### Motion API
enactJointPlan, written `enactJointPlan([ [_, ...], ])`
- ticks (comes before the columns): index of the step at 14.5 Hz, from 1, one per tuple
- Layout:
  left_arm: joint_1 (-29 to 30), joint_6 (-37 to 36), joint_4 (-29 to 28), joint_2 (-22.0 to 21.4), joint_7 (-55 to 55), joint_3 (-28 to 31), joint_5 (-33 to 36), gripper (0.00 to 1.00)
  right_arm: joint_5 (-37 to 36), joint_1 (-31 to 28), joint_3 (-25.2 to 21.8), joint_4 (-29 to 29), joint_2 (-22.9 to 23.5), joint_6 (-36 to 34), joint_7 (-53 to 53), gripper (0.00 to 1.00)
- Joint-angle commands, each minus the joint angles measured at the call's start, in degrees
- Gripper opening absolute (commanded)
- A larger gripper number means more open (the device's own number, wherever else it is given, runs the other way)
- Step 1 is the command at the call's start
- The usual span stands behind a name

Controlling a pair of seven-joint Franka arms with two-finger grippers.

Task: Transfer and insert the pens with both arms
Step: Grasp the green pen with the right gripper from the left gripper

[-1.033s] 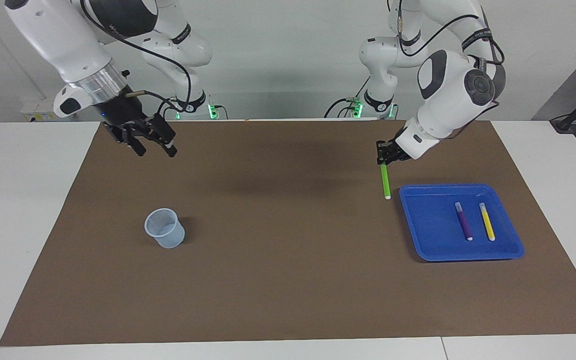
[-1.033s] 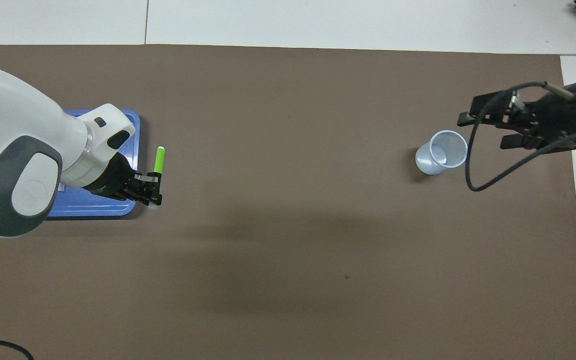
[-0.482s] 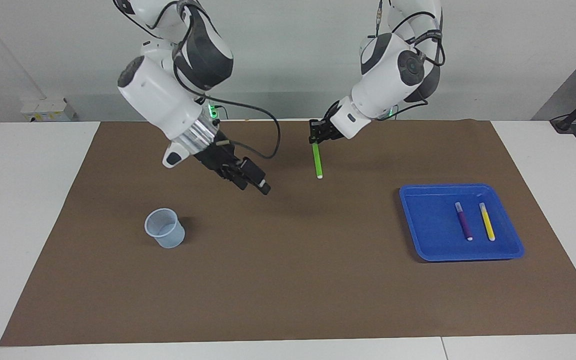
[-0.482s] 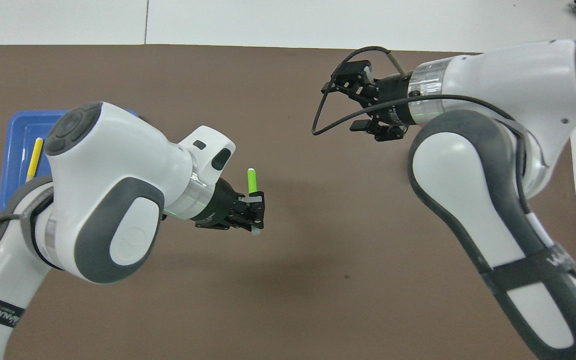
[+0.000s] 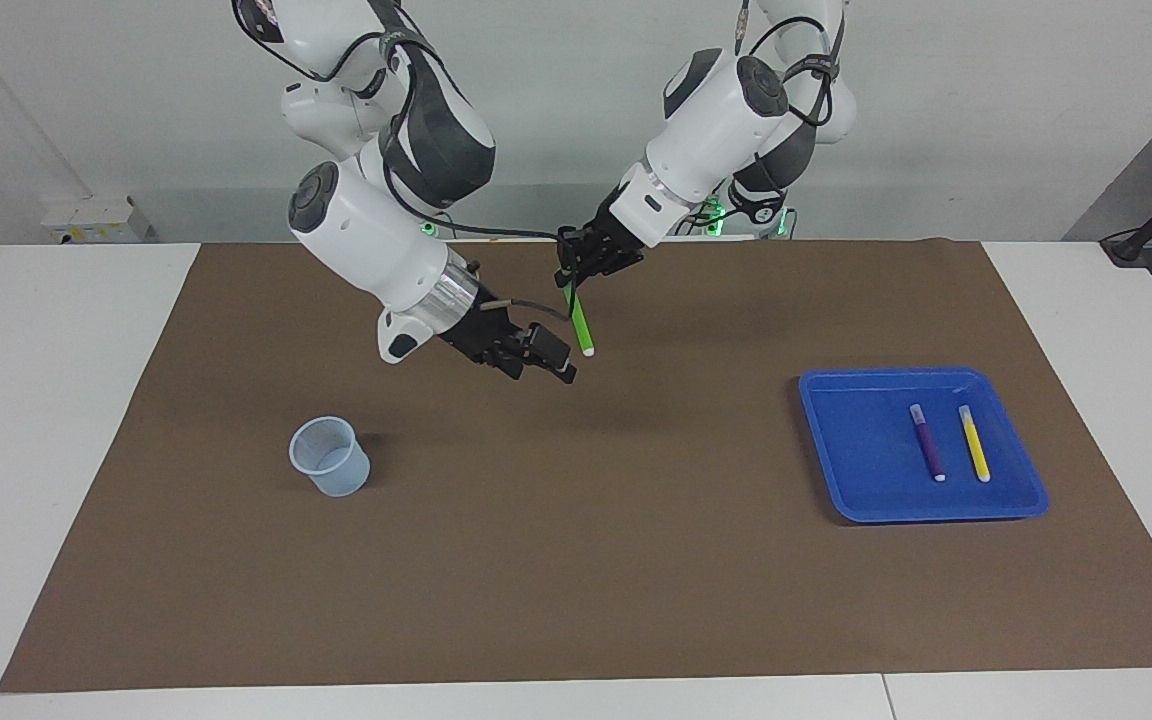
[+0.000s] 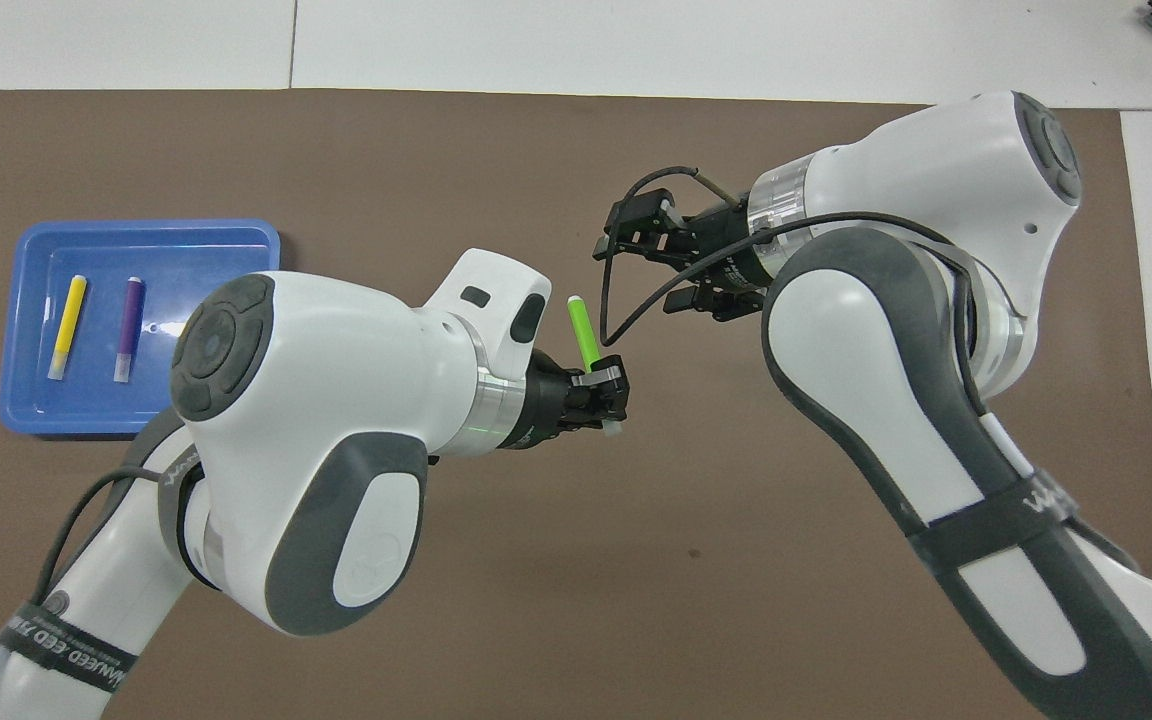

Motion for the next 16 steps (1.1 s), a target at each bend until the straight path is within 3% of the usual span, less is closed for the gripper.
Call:
enactJointPlan([
  [1, -1.1, 4.9, -1.2, -0.3, -0.7, 0.8, -1.3, 0.00, 1.4, -1.2, 0.0, -1.2, -3.3, -4.7, -4.7, 1.00],
  [4, -1.1, 5.3, -1.2, -0.1, -0.7, 0.7, -1.3, 0.00, 0.8, -1.4, 0.0, -1.5, -5.3, -6.5, -5.4, 0.96],
  [8, -2.6, 6.0, -1.1, -0.1, -0.8, 0.7, -1.4, 0.00, 0.6, -0.6, 0.0, -2.9, -5.3, -1.2, -13.5, 0.85],
  [11, -3.7, 6.0, -1.2, -0.1, -0.8, 0.7, -1.4, 0.00, -1.8, 2.0, 0.0, -5.3, -5.4, 4.9, -17.9, 0.82],
  [15, -4.5, 7.8, -1.2, -0.1, -1.8, 0.7, -1.4, 0.00, -2.2, 2.8, 0.0, -5.9, -6.0, 4.1, -18.5, 0.79],
  [16, -4.8, 8.0, -1.2, -0.1, -1.8, 0.7, -1.4, 0.00, -2.4, 2.8, 0.0, -5.9, -6.0, 4.1, -18.5, 0.74],
])
